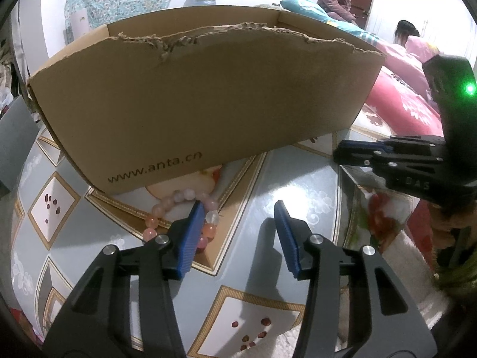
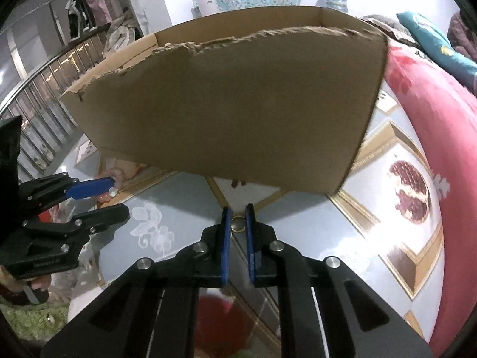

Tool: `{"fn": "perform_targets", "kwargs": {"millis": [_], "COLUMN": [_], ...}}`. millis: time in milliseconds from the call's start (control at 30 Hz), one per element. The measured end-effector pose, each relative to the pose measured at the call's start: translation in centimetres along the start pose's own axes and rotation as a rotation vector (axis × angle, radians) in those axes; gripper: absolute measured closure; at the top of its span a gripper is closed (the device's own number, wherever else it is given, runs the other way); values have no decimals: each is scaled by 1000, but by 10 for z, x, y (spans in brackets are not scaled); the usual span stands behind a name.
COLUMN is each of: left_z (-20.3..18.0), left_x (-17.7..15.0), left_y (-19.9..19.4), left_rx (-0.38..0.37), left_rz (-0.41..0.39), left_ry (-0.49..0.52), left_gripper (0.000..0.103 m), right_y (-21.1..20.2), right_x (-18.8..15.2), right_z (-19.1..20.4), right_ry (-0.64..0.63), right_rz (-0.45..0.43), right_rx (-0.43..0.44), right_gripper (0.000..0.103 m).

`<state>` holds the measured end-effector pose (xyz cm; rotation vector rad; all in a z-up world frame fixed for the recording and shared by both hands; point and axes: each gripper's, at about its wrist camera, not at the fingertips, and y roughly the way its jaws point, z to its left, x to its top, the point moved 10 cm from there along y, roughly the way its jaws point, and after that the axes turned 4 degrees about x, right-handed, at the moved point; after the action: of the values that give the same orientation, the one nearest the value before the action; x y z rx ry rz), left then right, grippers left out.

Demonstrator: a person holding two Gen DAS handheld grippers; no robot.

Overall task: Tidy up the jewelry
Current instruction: 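Close the left gripper on the pink bracelet while the right gripper closes on the gold ring, then lift the pink bracelet and the gold ring with both grippers over the box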

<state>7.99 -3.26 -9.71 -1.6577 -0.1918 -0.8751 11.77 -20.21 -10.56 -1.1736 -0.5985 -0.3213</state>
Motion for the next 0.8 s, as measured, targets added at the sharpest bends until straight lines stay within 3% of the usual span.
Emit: {"fn": "perform_targets", "kwargs": {"millis": [267,800], "left_z": [-5,-2], "left_x": [-2,-1], "left_y": [-4,-2], "left_rx": [-9,-3], "left_rz": [-2,7], "left_ry": [5,-1], "left_gripper": [57,57], "right_y": [-8,-14], "right_x": [-10,-17], "right_z": [2,8], "right_ry": [37,-16], "right_rz": [6,25], "right_rx": [47,73], "right_gripper": [93,85]}}
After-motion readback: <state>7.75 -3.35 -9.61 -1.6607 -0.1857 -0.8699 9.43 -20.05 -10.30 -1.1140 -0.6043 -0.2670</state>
